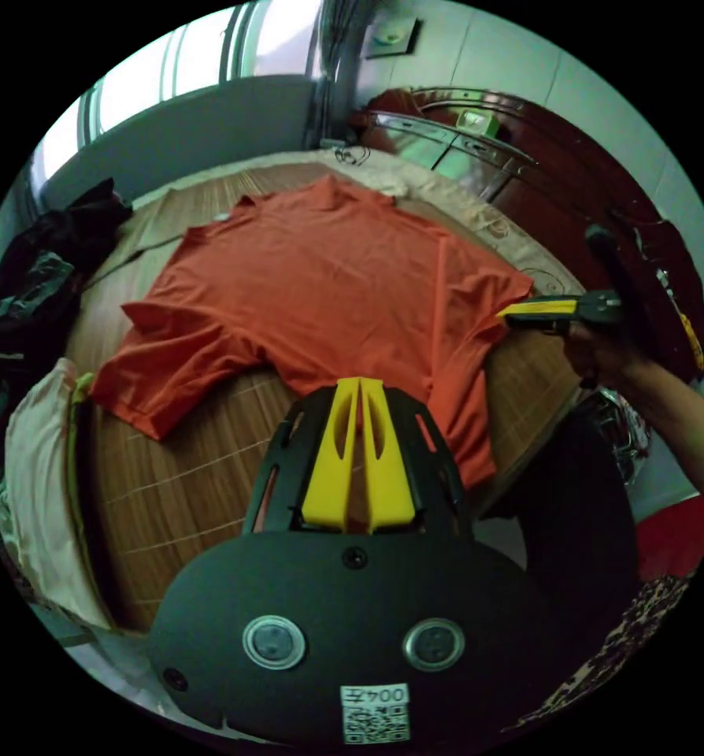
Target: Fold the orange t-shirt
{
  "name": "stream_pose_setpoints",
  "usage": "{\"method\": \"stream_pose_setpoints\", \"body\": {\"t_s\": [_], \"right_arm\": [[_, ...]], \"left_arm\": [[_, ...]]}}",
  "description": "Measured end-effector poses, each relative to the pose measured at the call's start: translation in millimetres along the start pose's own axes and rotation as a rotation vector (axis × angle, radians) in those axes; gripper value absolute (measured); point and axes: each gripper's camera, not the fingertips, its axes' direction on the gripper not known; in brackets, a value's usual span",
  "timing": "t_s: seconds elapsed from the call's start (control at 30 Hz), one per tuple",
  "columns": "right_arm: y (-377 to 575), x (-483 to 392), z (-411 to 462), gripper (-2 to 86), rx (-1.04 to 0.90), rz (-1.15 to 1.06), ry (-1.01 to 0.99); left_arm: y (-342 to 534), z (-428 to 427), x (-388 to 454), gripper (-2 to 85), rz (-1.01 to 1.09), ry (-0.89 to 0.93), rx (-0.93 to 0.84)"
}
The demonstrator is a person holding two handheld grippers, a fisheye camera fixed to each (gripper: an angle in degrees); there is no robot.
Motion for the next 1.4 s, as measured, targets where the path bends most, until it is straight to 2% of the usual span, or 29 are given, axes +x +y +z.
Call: {"method": "stream_pose_setpoints", "body": {"t_s": [0.1, 0.2, 0.33, 0.7, 0.77, 0.93, 1.07, 1.2, 1.4], "right_arm": [[39.8, 9.1, -31.3, -0.8, 0.079, 0.059, -0.150], [74.8, 17.5, -38.7, -0.7, 0.103, 0.118, -0.236], [97.6, 25.7, -37.1, -0.8, 0.125, 0.165, -0.299], [19.4, 62.5, -14.6, -0.8, 0.101, 0.128, -0.416], [14.4, 69.6, -18.5, -0.8, 0.105, 0.146, -0.445], [24.7, 86.5, -28.2, -0.8, 0.072, 0.228, -0.469], [37.1, 97.9, -39.4, -0.8, 0.078, 0.254, -0.455], [60.0, 104.1, -41.4, -0.8, 0.137, 0.243, -0.401], [128.6, 96.0, -45.5, -0.8, 0.211, 0.341, -0.438]], "left_arm": [[37.4, -7.5, -18.6, 3.7, -0.042, 0.102, -0.057], [72.0, -2.5, -43.4, 7.2, -0.168, 0.322, -0.121], [105.4, 12.8, -85.4, 10.4, -0.449, 0.644, -0.125], [138.6, 47.0, -171.2, 10.6, -0.871, 0.945, -0.170], [136.5, 43.9, -181.3, 10.2, -0.915, 0.969, -0.164], [126.7, 34.9, -182.1, 9.5, -0.875, 0.988, -0.212], [122.9, 19.7, -180.3, 7.1, -0.881, 0.958, -0.181], [114.2, -4.1, -181.2, 4.8, -0.835, 0.911, -0.075], [107.3, -42.7, -175.9, 3.7, -0.683, 0.873, 0.065]]}}
